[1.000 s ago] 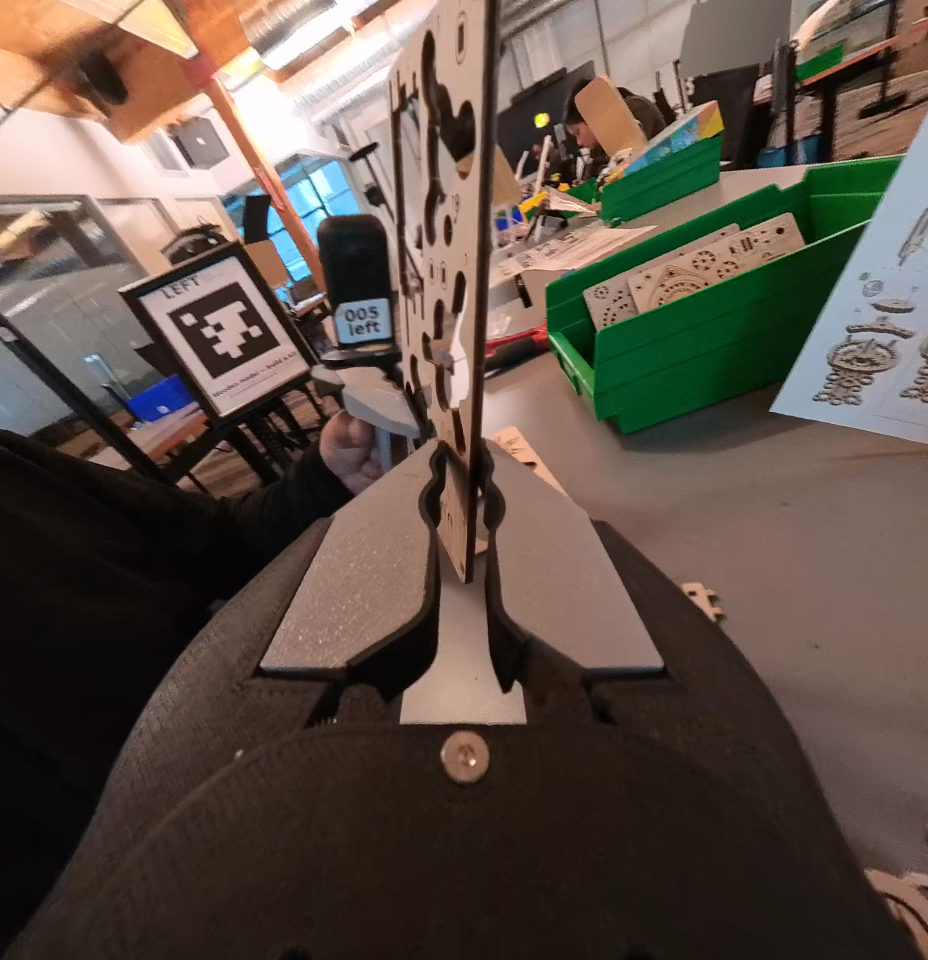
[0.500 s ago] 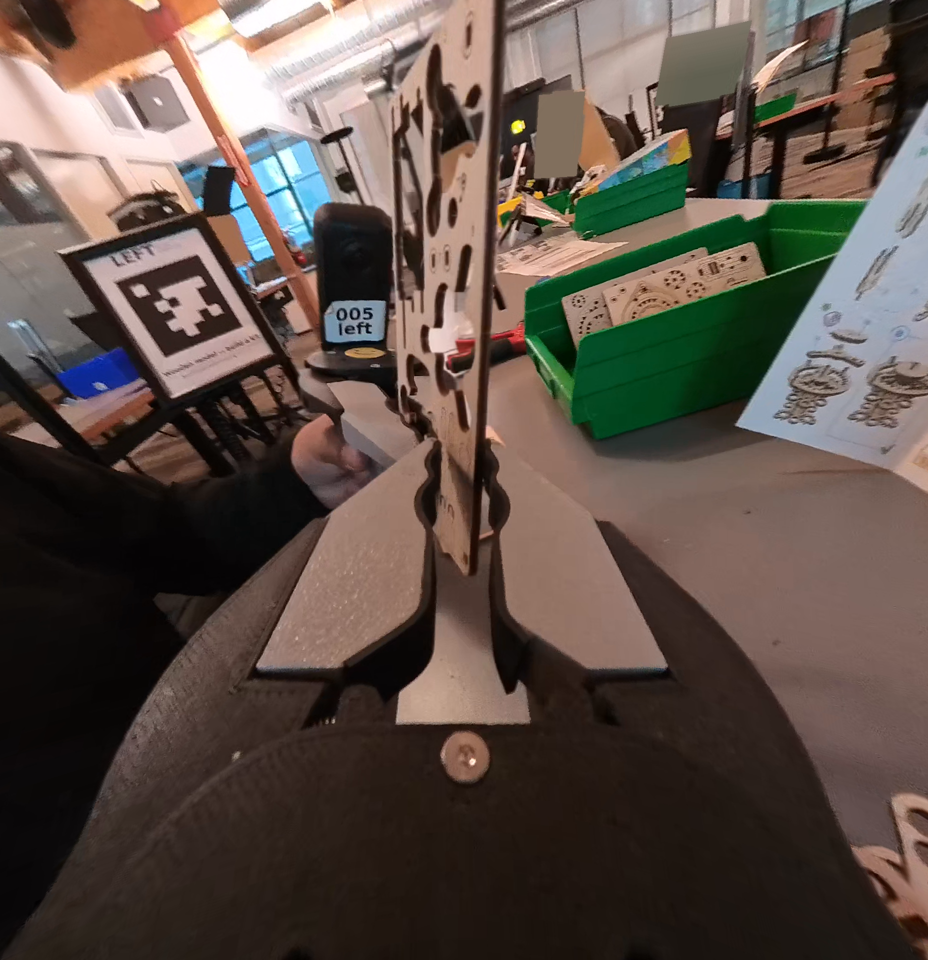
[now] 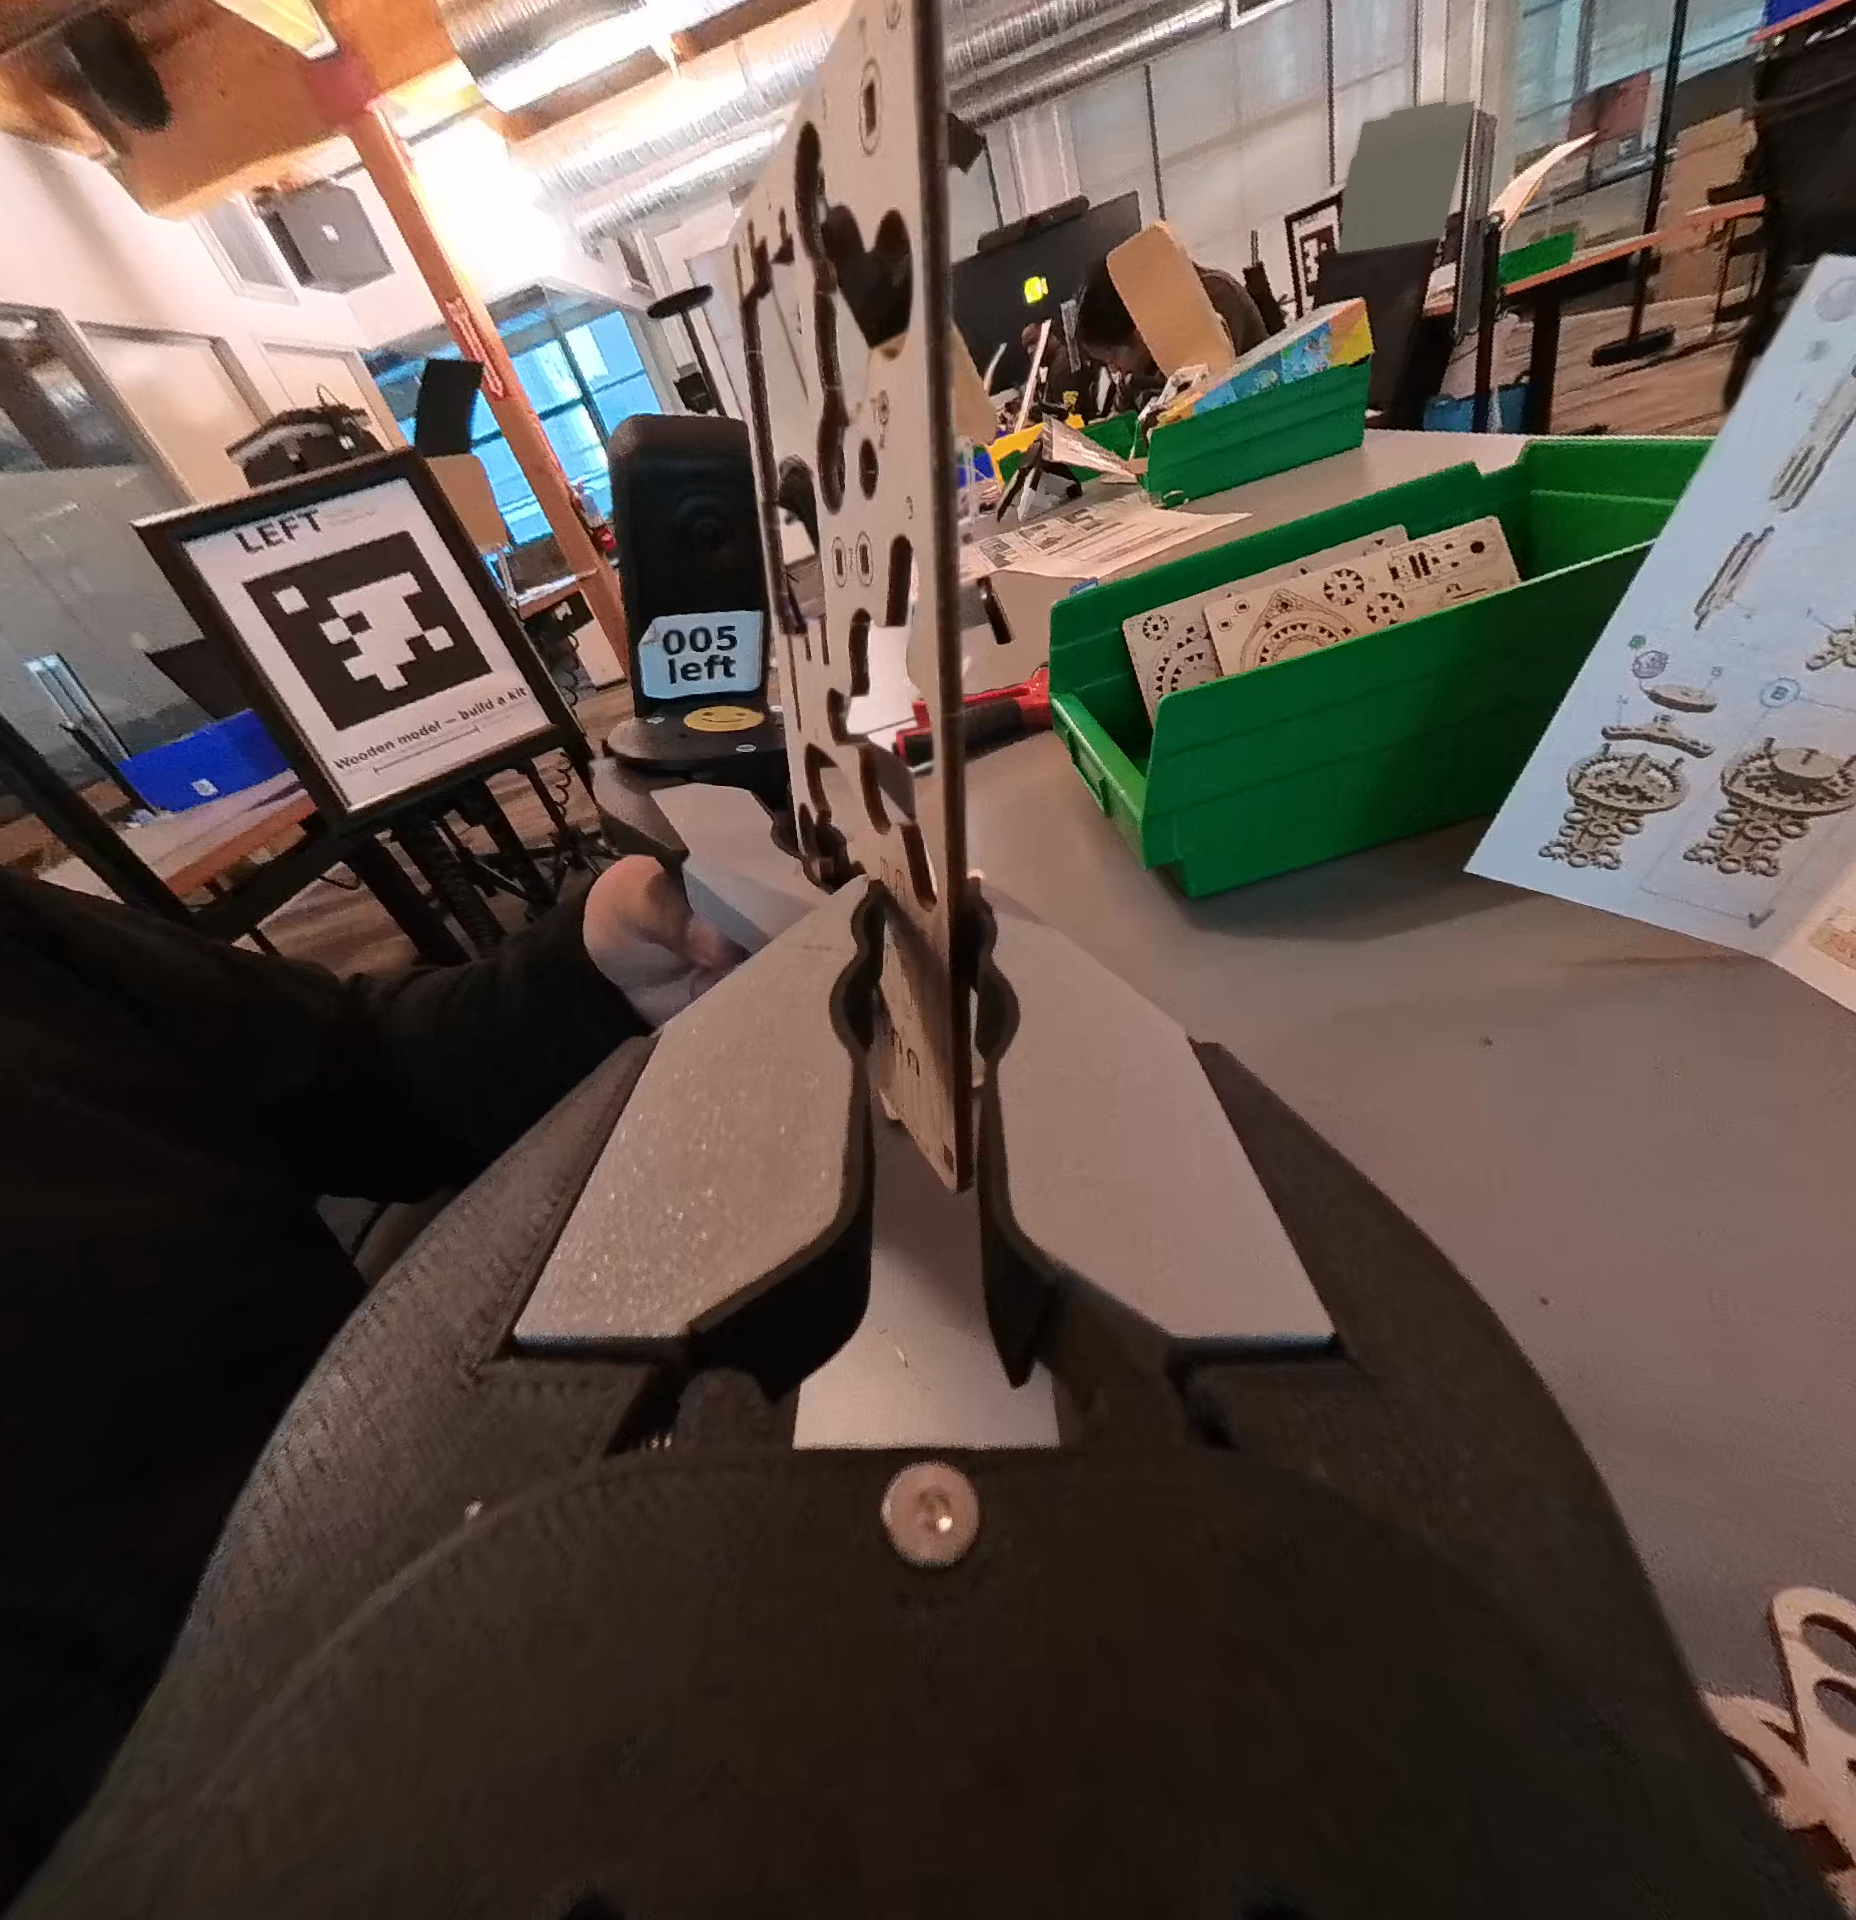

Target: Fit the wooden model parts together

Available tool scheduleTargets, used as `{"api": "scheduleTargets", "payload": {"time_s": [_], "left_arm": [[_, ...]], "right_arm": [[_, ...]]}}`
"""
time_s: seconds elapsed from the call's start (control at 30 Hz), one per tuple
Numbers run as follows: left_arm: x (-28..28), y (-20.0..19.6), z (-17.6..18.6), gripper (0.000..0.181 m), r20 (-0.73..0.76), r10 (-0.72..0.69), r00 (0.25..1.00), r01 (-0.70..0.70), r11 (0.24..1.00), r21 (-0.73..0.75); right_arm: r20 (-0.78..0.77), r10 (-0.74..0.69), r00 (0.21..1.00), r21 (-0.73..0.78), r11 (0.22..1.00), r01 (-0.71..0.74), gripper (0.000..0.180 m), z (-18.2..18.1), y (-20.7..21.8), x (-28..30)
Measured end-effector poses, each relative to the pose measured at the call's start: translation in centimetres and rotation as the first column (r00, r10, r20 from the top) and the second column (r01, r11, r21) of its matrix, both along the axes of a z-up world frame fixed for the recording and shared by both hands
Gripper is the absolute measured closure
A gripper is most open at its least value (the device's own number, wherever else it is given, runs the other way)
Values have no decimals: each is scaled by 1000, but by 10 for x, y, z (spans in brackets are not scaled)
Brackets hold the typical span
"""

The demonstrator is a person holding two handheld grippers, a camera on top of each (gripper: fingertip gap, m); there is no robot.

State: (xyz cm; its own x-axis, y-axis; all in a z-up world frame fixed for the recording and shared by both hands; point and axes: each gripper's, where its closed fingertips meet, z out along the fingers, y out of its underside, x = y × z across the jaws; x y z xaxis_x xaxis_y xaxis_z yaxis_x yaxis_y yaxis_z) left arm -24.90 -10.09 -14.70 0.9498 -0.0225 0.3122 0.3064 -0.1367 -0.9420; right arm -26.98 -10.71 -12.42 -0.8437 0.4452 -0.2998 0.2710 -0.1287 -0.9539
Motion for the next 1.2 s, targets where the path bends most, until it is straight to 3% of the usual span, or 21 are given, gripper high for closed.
{"api": "scheduleTargets", "payload": {"time_s": [0.53,0.83,1.03,1.2], "left_arm": [[1,0,-1,180,49,-16,999,15,1000,22],[2,2,-2,179,-68,-1,998,1,1000,0],[0,2,-6,180,-50,7,999,-6,1000,6],[3,2,5,180,17,-11,1000,9,997,77]], "right_arm": [[23,18,1000,-13,1000,-18,171,-1,0,0],[-1,5,1000,25,1000,-5,170,-2,1,2],[-25,-42,999,78,996,44,170,-5,1,0],[-26,6,1000,-33,999,-6,172,8,1,5]]}}
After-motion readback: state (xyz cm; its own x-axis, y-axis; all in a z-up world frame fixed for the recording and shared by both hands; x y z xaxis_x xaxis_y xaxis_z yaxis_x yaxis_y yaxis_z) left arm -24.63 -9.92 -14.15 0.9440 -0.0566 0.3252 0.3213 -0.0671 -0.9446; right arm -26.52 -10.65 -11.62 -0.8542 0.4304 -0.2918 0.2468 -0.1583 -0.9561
